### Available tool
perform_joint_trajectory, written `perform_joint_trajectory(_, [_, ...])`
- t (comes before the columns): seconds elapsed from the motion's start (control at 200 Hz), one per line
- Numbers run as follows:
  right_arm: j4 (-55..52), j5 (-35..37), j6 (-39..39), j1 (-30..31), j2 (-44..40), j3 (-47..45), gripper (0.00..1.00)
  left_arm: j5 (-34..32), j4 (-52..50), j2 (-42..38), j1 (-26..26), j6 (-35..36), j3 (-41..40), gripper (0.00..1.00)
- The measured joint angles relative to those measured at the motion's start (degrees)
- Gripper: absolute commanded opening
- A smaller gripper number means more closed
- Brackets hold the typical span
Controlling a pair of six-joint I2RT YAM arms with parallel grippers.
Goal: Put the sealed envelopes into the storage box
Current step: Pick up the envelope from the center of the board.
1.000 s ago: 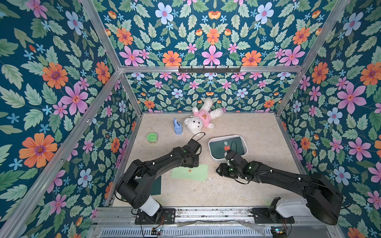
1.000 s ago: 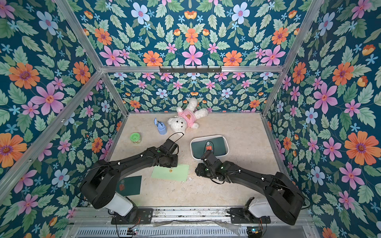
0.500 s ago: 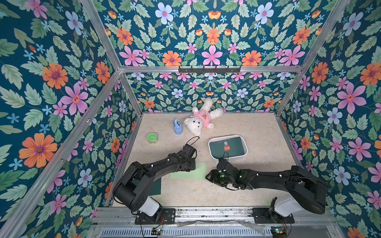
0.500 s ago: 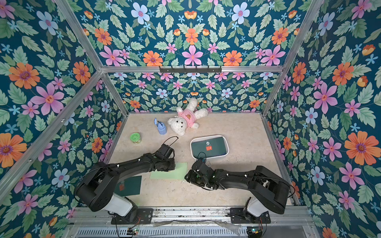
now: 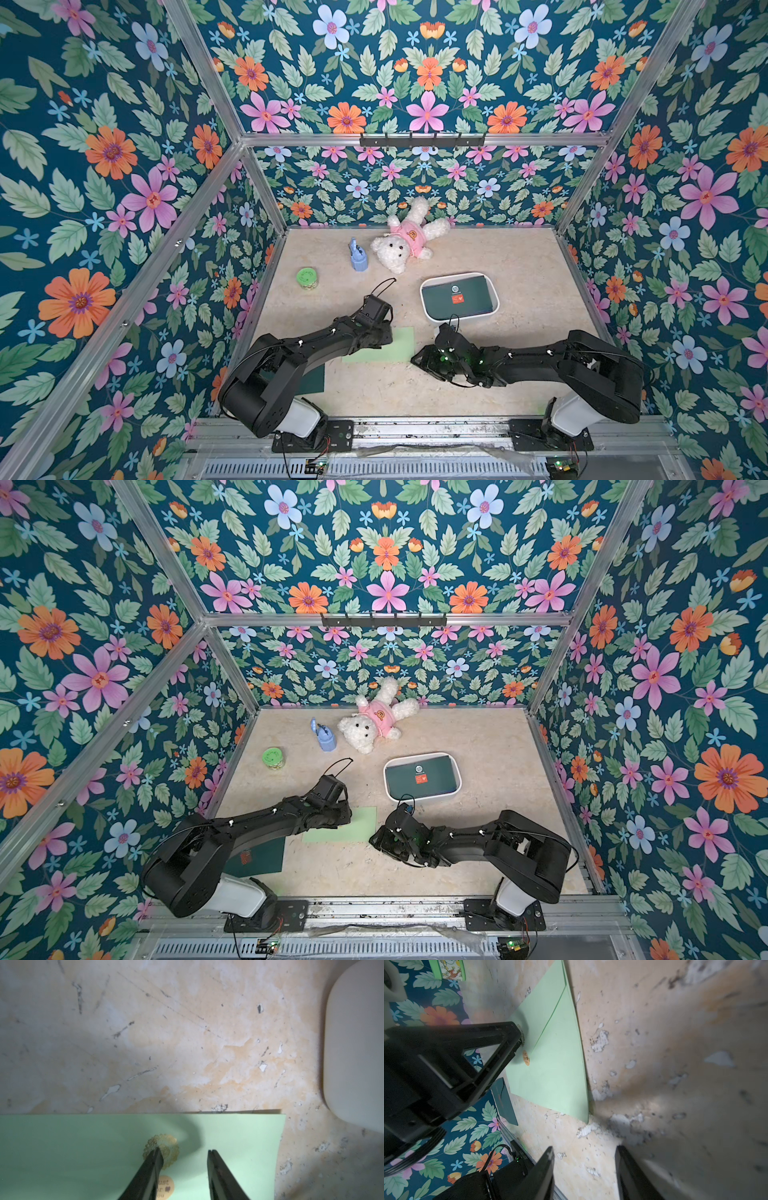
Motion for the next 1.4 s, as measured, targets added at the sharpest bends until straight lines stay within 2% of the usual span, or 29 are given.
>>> perform_joint_trajectory(0.61, [9.7, 0.6, 3.8, -1.2, 4.6, -0.5, 0.45, 0.5, 2.6, -1.2, 0.0, -1.1, -2.6, 0.43])
perform_joint_trajectory(0.815, [10.6, 0.2, 3.8, -1.7, 5.2, -0.5, 0.40, 0.5, 3.0, -1.4, 0.0, -1.2, -2.9, 0.43])
perform_joint_trajectory(1.22, [12.2, 0.2, 3.7, -2.1, 7.5, 0.2, 0.23, 1.8, 3.7, -3.3, 0.0, -2.4, -3.8, 0.42])
perform_joint_trajectory(1.405, [11.6, 0.2, 3.6, -2.1, 8.1, 0.6, 0.08, 2.4, 2.8, -3.3, 0.0, -2.6, -3.4, 0.43])
